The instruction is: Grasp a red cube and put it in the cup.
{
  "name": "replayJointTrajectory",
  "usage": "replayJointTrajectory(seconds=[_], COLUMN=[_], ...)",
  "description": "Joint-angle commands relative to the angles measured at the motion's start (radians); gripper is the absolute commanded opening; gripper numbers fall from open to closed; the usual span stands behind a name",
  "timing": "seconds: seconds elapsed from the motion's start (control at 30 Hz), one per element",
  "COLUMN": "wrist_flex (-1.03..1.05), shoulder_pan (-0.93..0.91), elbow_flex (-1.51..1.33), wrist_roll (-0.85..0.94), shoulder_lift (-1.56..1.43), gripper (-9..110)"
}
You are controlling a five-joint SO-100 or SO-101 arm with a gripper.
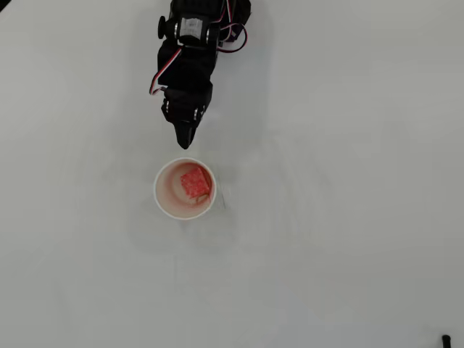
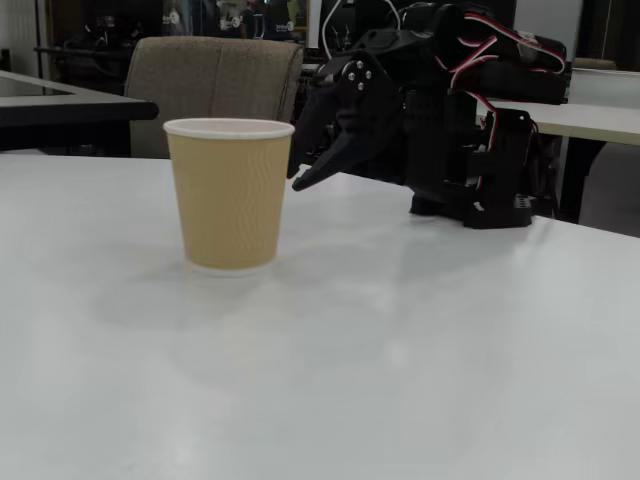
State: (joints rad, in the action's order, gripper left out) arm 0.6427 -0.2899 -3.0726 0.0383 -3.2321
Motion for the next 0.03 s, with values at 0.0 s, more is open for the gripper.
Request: replayJointTrajectory(seconds=[0.0], wrist_flex=[0.000], shoulder_pan=[0.006], elbow_flex=[-0.074], wrist_roll=[-0.008], shoulder_lift=[-0.014], gripper=[0])
